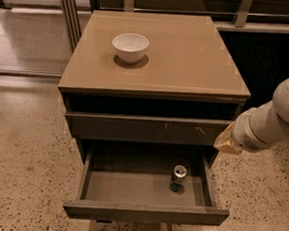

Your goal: Pick redbull can from middle drawer and place on counter

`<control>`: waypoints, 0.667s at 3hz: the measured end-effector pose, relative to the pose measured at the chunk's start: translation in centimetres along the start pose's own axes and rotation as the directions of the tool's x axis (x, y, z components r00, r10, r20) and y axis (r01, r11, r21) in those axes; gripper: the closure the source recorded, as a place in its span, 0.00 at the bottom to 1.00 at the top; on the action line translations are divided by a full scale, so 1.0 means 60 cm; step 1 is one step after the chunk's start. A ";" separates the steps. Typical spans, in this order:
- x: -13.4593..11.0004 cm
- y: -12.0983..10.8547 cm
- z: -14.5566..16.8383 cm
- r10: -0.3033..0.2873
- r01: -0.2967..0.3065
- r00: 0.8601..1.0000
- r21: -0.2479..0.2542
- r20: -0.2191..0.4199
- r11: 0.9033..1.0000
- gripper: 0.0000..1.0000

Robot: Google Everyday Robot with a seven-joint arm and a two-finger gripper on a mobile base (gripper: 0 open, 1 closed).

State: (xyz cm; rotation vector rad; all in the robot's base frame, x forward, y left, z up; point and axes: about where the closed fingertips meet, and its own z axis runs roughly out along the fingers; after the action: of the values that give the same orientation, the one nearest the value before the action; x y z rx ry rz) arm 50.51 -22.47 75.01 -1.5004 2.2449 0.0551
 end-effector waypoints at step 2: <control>0.148 0.015 0.237 0.181 -0.173 0.981 -0.099 0.072 0.980 1.00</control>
Offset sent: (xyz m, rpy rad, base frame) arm 0.0185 -0.0536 -0.2631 0.2764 0.1785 -0.1957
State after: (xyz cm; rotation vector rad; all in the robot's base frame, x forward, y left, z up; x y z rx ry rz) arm 51.65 -25.98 58.62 -1.3147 2.3329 0.2725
